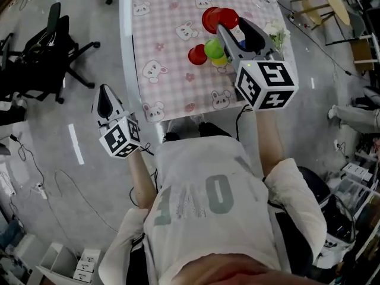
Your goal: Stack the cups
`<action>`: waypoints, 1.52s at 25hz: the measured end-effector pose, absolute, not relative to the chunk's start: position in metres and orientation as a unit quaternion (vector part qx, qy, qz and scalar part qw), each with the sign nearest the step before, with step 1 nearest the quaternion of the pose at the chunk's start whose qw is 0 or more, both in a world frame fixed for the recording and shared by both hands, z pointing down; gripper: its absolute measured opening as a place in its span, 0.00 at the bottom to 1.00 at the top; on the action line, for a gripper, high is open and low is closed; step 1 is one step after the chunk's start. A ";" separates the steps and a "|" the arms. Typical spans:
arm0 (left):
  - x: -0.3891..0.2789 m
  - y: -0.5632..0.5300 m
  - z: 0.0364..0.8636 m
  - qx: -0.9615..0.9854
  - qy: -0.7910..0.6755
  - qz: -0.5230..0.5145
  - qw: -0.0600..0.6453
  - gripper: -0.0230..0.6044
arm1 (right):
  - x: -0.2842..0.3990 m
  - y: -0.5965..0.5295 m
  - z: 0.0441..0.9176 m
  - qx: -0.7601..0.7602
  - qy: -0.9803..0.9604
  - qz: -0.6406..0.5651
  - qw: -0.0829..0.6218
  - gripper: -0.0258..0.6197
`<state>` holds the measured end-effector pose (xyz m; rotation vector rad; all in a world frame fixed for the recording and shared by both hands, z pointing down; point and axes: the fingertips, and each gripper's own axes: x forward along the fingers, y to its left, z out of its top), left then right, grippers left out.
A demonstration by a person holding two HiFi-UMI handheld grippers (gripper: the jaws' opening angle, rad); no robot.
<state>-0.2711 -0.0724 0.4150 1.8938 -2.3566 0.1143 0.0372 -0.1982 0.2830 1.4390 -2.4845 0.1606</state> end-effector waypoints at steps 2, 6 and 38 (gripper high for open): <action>-0.253 -0.084 0.414 0.642 -0.764 0.038 0.055 0.08 | 0.068 -0.194 0.293 0.522 -0.839 0.066 0.139 0.36; -0.222 -0.104 0.407 0.674 -0.737 0.039 0.042 0.08 | 0.110 -0.189 0.319 0.555 -0.812 0.099 0.154 0.36; -0.215 -0.119 0.419 0.672 -0.736 0.045 0.063 0.08 | 0.121 -0.209 0.352 0.547 -0.805 0.138 0.181 0.38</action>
